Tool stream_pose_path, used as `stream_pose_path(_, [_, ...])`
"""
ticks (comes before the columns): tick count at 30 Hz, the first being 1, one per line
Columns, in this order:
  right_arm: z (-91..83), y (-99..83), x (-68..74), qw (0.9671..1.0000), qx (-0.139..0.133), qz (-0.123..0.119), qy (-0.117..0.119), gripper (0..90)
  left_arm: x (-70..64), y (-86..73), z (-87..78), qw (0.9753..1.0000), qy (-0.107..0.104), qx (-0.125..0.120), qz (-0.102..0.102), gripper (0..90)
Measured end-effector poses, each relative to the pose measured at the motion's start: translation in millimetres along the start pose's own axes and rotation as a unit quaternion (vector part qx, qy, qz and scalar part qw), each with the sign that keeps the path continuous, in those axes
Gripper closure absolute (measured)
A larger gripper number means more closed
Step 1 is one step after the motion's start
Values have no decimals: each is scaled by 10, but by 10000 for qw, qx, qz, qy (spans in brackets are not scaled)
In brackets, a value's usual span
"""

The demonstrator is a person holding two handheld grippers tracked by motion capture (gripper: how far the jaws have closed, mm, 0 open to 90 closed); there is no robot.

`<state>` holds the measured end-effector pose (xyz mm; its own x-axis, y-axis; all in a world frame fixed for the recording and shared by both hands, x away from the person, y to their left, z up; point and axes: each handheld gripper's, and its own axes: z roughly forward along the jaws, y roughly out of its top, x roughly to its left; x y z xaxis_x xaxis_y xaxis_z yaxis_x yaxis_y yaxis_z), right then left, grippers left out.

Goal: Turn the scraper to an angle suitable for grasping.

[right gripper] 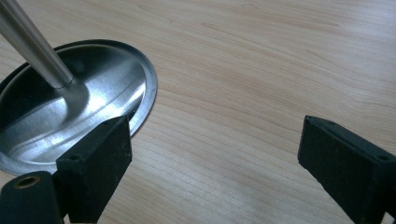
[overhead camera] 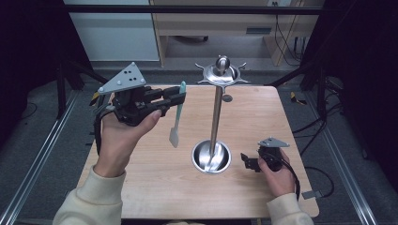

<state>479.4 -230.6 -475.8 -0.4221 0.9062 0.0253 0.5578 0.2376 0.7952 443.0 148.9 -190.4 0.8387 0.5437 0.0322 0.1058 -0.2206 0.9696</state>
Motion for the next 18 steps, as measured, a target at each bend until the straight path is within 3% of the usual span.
stream_pose_path(11, [18, -6, -6, 10000, 45, -38, -11, 102, -30, 65, 63, 9998, 56, 116, 162, 742])
stream_pose_path(18, [3, -10, 6, 10000, 42, -21, 7, 102, 16, 69, 149, 9997, 18, 228, 88, 741])
